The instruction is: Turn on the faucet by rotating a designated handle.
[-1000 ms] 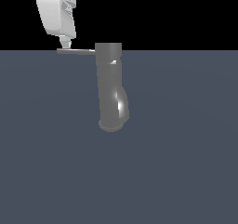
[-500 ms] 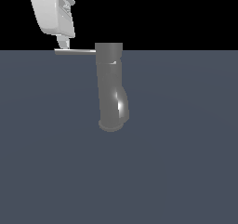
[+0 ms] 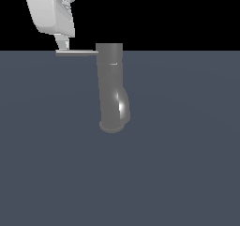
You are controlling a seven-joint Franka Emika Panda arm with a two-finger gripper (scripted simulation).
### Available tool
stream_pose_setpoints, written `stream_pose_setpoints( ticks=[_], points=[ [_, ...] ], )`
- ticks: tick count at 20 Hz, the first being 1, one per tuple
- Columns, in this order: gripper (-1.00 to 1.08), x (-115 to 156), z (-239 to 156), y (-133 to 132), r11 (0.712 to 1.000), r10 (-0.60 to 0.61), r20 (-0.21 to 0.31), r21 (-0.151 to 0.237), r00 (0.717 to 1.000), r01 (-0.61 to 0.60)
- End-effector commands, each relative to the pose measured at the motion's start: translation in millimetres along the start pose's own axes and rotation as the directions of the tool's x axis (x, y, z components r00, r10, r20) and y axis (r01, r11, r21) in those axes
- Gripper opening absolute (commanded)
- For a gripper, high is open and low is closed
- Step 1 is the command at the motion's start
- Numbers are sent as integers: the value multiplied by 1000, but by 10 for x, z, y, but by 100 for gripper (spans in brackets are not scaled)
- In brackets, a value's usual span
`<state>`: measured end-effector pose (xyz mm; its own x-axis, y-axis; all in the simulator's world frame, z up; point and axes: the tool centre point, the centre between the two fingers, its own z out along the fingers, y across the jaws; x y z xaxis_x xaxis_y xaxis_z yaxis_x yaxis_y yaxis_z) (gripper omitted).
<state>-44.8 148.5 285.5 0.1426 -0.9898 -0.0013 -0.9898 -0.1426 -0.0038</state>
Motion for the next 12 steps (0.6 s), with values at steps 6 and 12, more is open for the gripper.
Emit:
stream_pose_setpoints(
  ticks=[6,12],
  points=[
    [-100,12,-1,246,1000,-1,-1,-4,1000,1],
    [-100,102,-3,312,1000,0,-2,0,1000,0]
  ],
)
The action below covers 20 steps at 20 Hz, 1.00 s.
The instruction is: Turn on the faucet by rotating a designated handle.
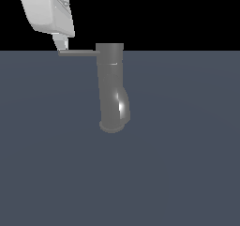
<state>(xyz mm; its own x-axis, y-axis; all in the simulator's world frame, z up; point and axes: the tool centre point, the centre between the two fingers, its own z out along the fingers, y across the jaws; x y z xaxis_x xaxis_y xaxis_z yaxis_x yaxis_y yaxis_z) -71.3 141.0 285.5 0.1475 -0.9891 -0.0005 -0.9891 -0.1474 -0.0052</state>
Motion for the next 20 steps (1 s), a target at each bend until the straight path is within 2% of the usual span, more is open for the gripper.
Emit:
stream_pose_setpoints(
  ticks=[1,20],
  points=[
    [-100,93,0,66,1000,5,-1,-2,1000,-5],
    [-100,639,-3,594,1000,4,-1,-4,1000,-4]
  ],
)
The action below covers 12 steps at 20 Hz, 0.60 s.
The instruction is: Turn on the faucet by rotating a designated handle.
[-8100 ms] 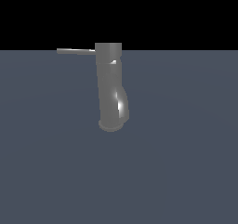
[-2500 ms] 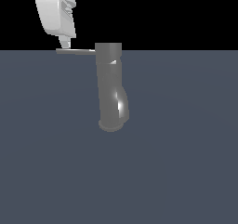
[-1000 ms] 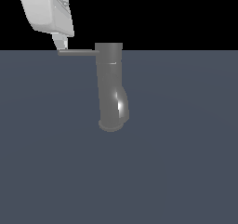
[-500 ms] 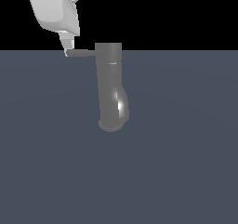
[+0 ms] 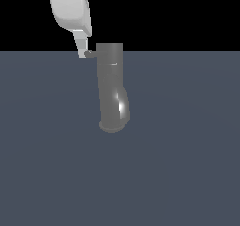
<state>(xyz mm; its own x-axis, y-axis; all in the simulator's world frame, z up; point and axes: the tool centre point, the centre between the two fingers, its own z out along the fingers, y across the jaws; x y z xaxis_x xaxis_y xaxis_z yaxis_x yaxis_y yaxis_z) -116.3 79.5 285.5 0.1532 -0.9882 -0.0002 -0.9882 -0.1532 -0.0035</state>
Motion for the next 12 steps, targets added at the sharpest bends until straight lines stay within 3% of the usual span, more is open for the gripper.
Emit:
stream_pose_setpoints(
  ticks=[1,6,12],
  points=[
    [-100,127,-1,87,1000,10,0,-3,1000,-10],
    [-100,148,-1,136,1000,2,-1,-1,1000,-2],
    [-100,501,-1,126,1000,5,-1,-2,1000,-5]
  ],
)
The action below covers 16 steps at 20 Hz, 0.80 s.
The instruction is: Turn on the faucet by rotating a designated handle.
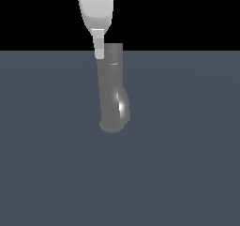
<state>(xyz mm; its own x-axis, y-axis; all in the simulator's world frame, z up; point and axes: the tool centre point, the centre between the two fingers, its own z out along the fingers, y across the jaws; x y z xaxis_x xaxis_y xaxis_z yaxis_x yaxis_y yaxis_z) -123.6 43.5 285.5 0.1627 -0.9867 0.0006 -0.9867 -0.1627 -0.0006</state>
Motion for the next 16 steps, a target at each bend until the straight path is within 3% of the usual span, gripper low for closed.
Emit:
stream_pose_setpoints(
  ticks=[1,14,15,16],
  points=[
    [-100,213,-1,-1,1000,14,0,1,1000,-14],
    [-100,924,-1,-19,1000,20,0,-1,1000,-20],
    [-100,924,-1,-19,1000,20,0,-1,1000,-20],
    [-100,733,0,-45,1000,-10,0,0,1000,10]
  ],
)
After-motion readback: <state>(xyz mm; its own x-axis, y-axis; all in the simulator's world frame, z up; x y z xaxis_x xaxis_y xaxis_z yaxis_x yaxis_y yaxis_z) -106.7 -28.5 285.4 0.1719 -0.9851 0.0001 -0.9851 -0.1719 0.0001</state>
